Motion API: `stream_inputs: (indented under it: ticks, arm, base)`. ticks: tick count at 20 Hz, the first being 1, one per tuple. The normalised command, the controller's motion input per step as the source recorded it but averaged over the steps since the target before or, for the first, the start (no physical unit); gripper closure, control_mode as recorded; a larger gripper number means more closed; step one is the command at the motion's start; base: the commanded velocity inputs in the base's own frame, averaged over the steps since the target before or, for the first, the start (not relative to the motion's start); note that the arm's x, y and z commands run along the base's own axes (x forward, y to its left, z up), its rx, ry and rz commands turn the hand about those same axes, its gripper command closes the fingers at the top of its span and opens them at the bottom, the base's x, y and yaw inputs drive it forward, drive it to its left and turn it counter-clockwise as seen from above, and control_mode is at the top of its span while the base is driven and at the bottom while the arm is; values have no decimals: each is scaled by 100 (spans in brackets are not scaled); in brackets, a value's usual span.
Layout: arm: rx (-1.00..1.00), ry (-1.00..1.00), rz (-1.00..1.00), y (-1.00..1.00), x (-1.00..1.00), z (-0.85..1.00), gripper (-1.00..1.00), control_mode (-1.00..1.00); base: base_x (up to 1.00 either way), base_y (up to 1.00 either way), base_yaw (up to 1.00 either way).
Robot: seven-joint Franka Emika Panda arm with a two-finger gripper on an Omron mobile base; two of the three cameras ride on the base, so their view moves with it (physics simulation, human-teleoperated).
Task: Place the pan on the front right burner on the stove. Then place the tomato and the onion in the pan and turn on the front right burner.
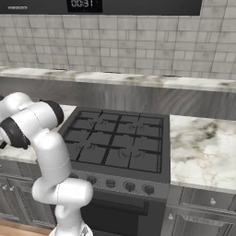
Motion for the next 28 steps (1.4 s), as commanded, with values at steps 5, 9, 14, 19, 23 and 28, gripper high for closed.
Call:
stream_inputs:
  ticks: [5, 9, 14, 19, 23, 28]
  arm:
    - [0, 0, 0, 0, 0, -18, -100, -100]
    - [0, 0, 0, 0, 0, -24, -100, -100]
    - [0, 0, 0, 0, 0, -17, -100, -100]
    - [0, 0, 0, 2, 0, -17, -100, -100]
    - [0, 0, 0, 14, 0, -1, -100, -100]
    - [0, 0, 0, 15, 0, 0, -100, -100]
  base:
    - [0, 0, 0]
    - [0, 0, 0]
    - [0, 0, 0]
    - [0, 0, 0]
    - [0, 0, 0]
    - [0, 0, 0]
